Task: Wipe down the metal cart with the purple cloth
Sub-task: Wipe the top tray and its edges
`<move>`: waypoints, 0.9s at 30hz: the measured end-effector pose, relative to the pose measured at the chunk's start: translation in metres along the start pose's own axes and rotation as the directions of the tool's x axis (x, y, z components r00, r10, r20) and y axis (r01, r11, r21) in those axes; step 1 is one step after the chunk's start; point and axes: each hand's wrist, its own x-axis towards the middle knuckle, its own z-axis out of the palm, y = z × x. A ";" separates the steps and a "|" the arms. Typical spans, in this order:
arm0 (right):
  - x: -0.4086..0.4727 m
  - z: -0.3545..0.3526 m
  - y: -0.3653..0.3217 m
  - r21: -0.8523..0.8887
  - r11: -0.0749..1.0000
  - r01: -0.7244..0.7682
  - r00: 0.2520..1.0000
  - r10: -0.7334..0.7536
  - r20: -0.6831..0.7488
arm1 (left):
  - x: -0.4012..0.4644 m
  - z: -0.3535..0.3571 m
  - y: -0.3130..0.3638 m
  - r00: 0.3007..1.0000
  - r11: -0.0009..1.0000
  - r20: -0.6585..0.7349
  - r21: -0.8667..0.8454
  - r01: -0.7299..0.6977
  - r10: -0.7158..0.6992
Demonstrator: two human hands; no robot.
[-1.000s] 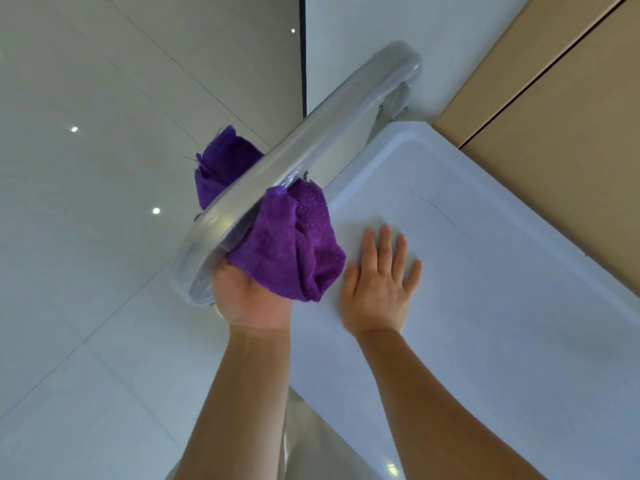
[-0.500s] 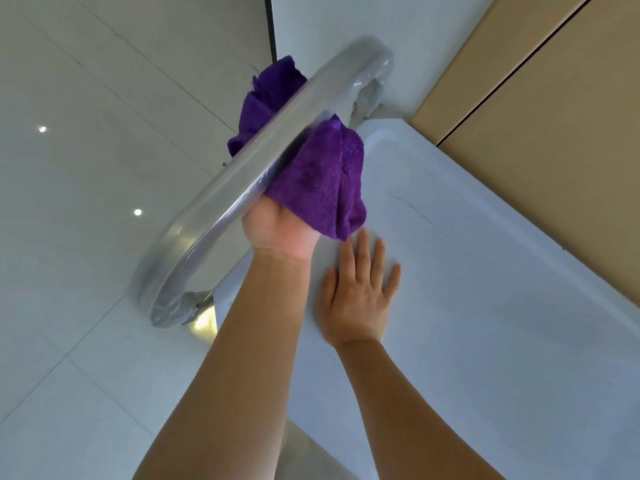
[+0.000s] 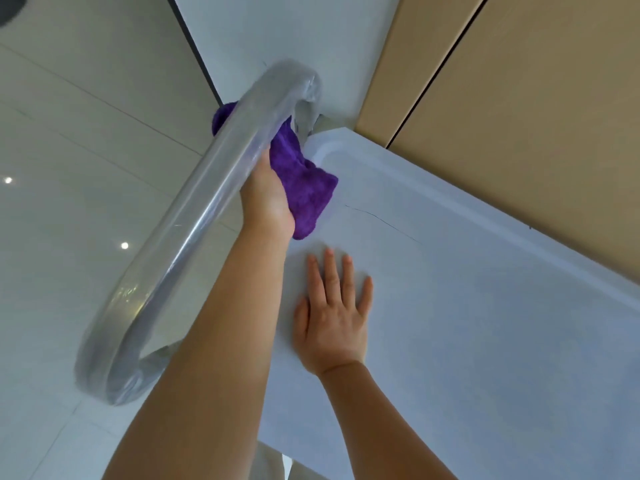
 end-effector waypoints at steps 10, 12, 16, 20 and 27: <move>0.000 -0.001 -0.001 0.033 0.999 -0.010 0.999 0.008 0.039 | 0.024 0.037 -0.030 0.937 -0.017 0.274 0.961 -0.278 0.218; 0.000 -0.001 -0.001 0.029 1.000 -0.011 0.999 0.010 0.043 | 0.024 0.037 -0.027 0.928 -0.150 0.301 0.950 -0.273 0.218; 0.000 -0.003 -0.001 0.022 1.000 -0.015 0.998 0.014 0.055 | 0.018 0.017 -0.017 0.906 -0.236 0.342 0.929 -0.286 0.248; 0.001 -0.008 -0.004 0.017 1.000 -0.021 0.995 0.019 0.094 | -0.005 -0.019 -0.017 0.909 -0.194 0.305 0.947 -0.257 0.285; 0.001 -0.013 -0.004 0.027 0.999 -0.021 0.989 0.017 0.145 | -0.043 -0.090 -0.028 0.915 -0.132 0.248 0.967 -0.216 0.319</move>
